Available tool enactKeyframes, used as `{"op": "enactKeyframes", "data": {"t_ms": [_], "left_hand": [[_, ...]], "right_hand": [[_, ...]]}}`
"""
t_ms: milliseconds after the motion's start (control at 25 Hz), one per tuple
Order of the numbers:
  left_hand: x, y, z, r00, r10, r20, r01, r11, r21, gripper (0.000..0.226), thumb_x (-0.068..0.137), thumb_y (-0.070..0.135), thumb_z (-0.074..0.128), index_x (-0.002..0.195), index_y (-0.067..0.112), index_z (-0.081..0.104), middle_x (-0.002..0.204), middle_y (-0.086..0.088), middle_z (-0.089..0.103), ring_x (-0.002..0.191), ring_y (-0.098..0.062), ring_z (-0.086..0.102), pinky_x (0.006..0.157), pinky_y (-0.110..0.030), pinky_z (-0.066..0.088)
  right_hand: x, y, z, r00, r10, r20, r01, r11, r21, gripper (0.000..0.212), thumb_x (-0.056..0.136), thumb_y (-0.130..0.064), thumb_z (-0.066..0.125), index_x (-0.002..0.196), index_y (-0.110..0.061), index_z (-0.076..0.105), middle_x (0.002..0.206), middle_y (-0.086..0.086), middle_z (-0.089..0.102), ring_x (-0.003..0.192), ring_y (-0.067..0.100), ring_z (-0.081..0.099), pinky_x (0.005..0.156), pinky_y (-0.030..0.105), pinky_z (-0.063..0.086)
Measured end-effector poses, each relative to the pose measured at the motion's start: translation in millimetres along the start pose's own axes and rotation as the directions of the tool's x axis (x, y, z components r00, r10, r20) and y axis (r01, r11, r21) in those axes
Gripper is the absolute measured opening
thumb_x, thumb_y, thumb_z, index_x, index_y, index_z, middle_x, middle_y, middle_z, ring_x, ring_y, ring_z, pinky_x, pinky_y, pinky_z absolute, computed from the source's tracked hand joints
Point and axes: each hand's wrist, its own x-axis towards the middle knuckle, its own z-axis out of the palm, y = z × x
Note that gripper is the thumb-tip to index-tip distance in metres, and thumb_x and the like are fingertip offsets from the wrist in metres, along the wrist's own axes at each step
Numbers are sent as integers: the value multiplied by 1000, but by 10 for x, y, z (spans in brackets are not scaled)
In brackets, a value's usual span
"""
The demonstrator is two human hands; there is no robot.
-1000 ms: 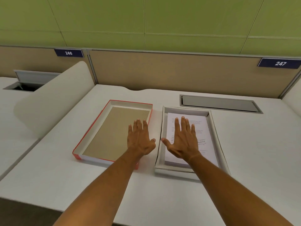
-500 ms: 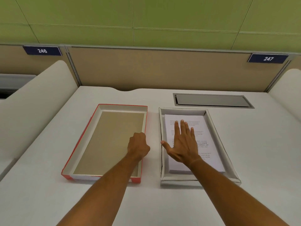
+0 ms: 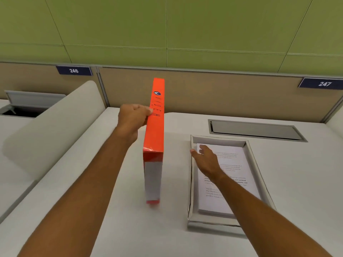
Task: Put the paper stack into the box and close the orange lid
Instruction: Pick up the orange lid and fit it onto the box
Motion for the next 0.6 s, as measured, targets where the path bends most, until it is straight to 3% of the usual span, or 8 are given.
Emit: {"op": "enactKeyframes", "data": {"t_ms": [120,200,280,400,480,600], "left_hand": [[-37,163,-221,981,-144,133,183,915,-359,11,88,6,58,92,1,67,70,-7,68,67,-19,64,77,-36,58],[-79,166,-363,948,-200,247,290,863,-414,17,92,14,54,97,3,67,70,-8,70,63,-19,69,65,-32,62],[-107,77,-449,924,-241,298,348,851,-392,22,95,18,51,91,5,68,65,-6,73,55,-18,71,50,-28,59],[-84,-167,-488,890,-333,311,435,824,-363,23,95,19,50,96,8,70,70,-6,75,59,-20,73,48,-30,58],[-18,-356,-487,871,-396,292,477,824,-307,22,94,18,52,104,10,70,81,-8,76,70,-22,74,58,-37,61],[99,-651,-432,866,-425,265,469,873,-132,30,93,9,48,118,4,66,97,-14,73,83,-25,71,83,-43,59]], "right_hand": [[91,-72,-99,954,234,185,-293,857,424,41,100,-41,44,124,-9,54,136,19,56,120,36,57,94,42,50],[106,-7,-165,904,284,318,-415,760,500,47,101,-45,37,122,-9,58,121,20,64,108,36,63,93,47,52],[129,73,-205,884,274,379,-457,680,574,45,100,-47,37,114,-14,64,111,16,69,100,33,67,89,47,54],[115,161,-309,870,256,420,-486,585,649,39,98,-45,45,110,-17,70,103,10,76,82,31,75,69,42,62],[113,257,-449,880,246,406,-471,560,682,38,96,-44,51,115,-16,69,108,9,76,82,32,75,68,42,62],[114,426,-728,896,255,363,-443,566,695,45,94,-42,55,126,-12,64,122,13,69,100,37,68,87,48,54]]}}
